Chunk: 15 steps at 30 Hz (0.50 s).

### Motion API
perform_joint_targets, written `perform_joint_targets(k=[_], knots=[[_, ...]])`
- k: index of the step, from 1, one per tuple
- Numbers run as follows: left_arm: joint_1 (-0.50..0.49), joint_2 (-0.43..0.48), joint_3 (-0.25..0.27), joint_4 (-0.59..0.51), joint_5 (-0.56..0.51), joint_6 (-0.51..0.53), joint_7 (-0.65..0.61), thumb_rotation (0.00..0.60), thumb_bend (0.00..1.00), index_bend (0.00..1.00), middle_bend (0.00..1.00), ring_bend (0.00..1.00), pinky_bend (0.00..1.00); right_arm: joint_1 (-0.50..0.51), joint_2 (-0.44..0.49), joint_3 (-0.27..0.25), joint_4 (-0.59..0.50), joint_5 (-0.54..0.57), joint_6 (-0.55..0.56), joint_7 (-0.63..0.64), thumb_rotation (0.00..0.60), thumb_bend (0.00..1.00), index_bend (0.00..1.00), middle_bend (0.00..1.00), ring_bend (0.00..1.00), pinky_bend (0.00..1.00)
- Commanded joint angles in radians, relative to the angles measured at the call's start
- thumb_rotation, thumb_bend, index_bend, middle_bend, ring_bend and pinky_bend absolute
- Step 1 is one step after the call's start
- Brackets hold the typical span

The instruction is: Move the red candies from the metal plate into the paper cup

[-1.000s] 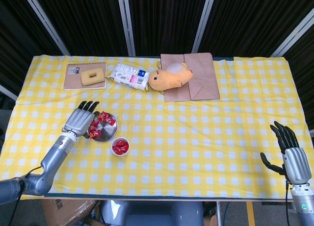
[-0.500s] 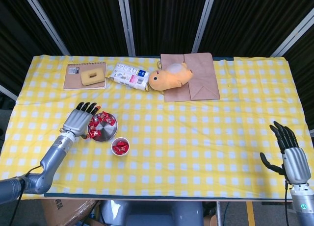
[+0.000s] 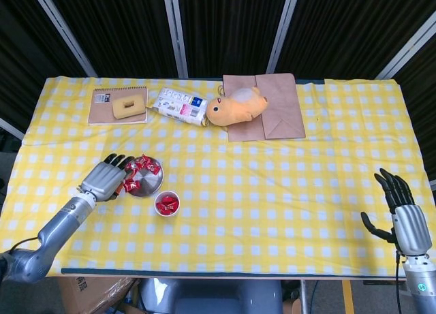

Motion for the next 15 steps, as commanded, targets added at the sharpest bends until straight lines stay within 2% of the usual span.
perform_joint_targets(k=[1, 6, 15], knots=[[0.015, 0.015, 0.026, -0.014, 0.021, -0.003, -0.006, 0.6, 0.75, 0.32, 0.0, 0.0, 0.0, 0.0, -0.001, 0.0, 0.0, -0.002, 0.002, -0.002, 0.6, 0.42, 0.0, 0.0, 0.0, 0.0], [0.027, 0.003, 0.049, 0.003, 0.029, 0.001, -0.002, 0.6, 0.75, 0.33, 0.0, 0.0, 0.0, -0.001, -0.001, 0.001, 0.0, 0.002, 0.001, -0.002, 0.6, 0.42, 0.0, 0.0, 0.0, 0.0], [0.037, -0.053, 0.046, 0.073, 0.013, 0.014, -0.011, 0.6, 0.75, 0.32, 0.0, 0.0, 0.0, -0.001, -0.001, 0.0, 0.0, 0.001, 0.002, -0.001, 0.6, 0.42, 0.0, 0.0, 0.0, 0.0]])
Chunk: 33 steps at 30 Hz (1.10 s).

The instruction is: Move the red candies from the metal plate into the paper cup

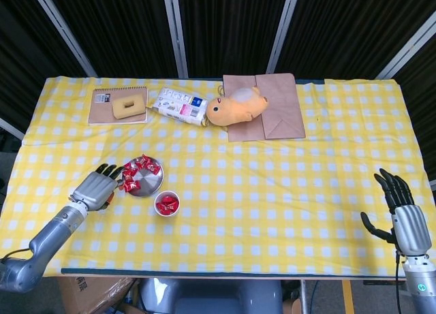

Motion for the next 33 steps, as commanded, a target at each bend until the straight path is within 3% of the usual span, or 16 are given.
perform_joint_targets(k=[1, 13, 33], knots=[[0.0, -0.016, -0.001, 0.019, -0.012, -0.004, -0.002, 0.6, 0.75, 0.32, 0.0, 0.0, 0.0, 0.0, 0.0, 0.0, 0.001, 0.001, 0.0, 0.0, 0.6, 0.42, 0.0, 0.0, 0.0, 0.0], [-0.01, -0.086, -0.012, 0.096, -0.057, -0.015, -0.002, 0.6, 0.75, 0.32, 0.0, 0.0, 0.0, 0.0, 0.0, -0.001, 0.0, -0.001, 0.001, 0.0, 0.6, 0.42, 0.0, 0.0, 0.0, 0.0], [-0.051, -0.181, -0.03, 0.132, -0.121, -0.005, 0.052, 0.6, 0.75, 0.31, 0.0, 0.0, 0.0, -0.001, 0.001, 0.0, 0.0, -0.005, 0.008, 0.007, 0.6, 0.42, 0.0, 0.0, 0.0, 0.0]])
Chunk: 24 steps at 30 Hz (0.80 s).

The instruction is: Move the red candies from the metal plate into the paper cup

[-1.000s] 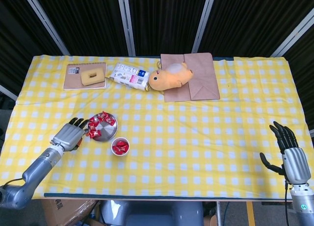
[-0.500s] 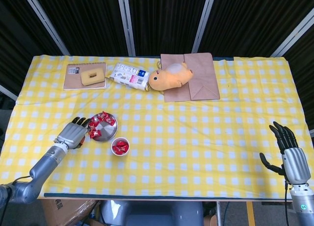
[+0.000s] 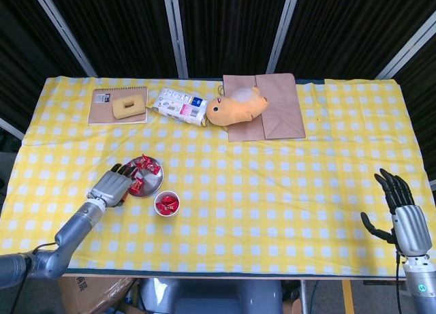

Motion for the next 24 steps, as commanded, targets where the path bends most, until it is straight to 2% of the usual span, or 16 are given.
perform_joint_targets(k=[1, 12, 15, 18, 21, 24], knots=[[-0.003, -0.011, -0.007, 0.005, -0.006, 0.012, 0.002, 0.6, 0.75, 0.31, 0.0, 0.0, 0.0, 0.0, 0.0, 0.001, 0.0, 0.0, 0.001, 0.001, 0.6, 0.42, 0.0, 0.0, 0.0, 0.0], [0.002, -0.019, -0.036, -0.001, 0.022, 0.057, -0.024, 0.6, 0.71, 0.31, 0.0, 0.0, 0.0, 0.0, 0.0, -0.001, 0.0, -0.001, 0.002, 0.0, 0.6, 0.42, 0.0, 0.0, 0.0, 0.0], [0.006, -0.003, -0.037, -0.015, 0.037, 0.062, -0.033, 0.6, 0.53, 0.31, 0.0, 0.0, 0.0, -0.001, -0.001, -0.001, 0.0, -0.001, 0.002, 0.0, 0.6, 0.42, 0.0, 0.0, 0.0, 0.0], [0.018, 0.006, -0.049, -0.024, 0.058, 0.09, -0.056, 0.6, 0.29, 0.33, 0.0, 0.0, 0.0, 0.0, -0.001, 0.0, 0.0, 0.0, 0.0, 0.0, 0.6, 0.42, 0.0, 0.0, 0.0, 0.0], [0.029, 0.0, -0.06, -0.013, 0.084, 0.124, -0.067, 0.6, 0.19, 0.34, 0.0, 0.0, 0.0, 0.0, -0.002, -0.001, -0.001, -0.002, 0.0, -0.002, 0.6, 0.42, 0.0, 0.0, 0.0, 0.0], [0.036, -0.02, -0.067, 0.015, 0.107, 0.161, -0.056, 0.6, 0.17, 0.36, 0.0, 0.0, 0.0, 0.0, -0.002, -0.002, -0.002, -0.003, 0.002, -0.004, 0.6, 0.42, 0.0, 0.0, 0.0, 0.0]])
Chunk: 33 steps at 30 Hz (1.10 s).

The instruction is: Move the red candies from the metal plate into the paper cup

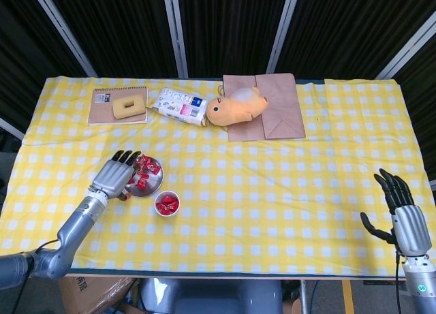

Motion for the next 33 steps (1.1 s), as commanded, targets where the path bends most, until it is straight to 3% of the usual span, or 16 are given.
perform_joint_targets(k=[1, 10, 33], knots=[[0.009, -0.025, -0.01, 0.032, 0.02, 0.039, 0.015, 0.6, 0.17, 0.37, 0.0, 0.0, 0.0, 0.0, 0.0, 0.0, 0.0, 0.0, 0.0, 0.0, 0.6, 0.42, 0.0, 0.0, 0.0, 0.0], [-0.013, -0.161, -0.042, 0.14, -0.069, 0.055, 0.135, 0.6, 0.17, 0.41, 0.0, 0.0, 0.0, 0.001, 0.002, 0.004, 0.0, 0.006, -0.002, 0.005, 0.6, 0.42, 0.0, 0.0, 0.0, 0.0], [-0.022, -0.209, -0.06, 0.204, -0.139, 0.007, 0.166, 0.6, 0.2, 0.44, 0.0, 0.0, 0.0, -0.001, 0.0, 0.004, 0.003, 0.007, -0.001, 0.01, 0.6, 0.42, 0.0, 0.0, 0.0, 0.0]])
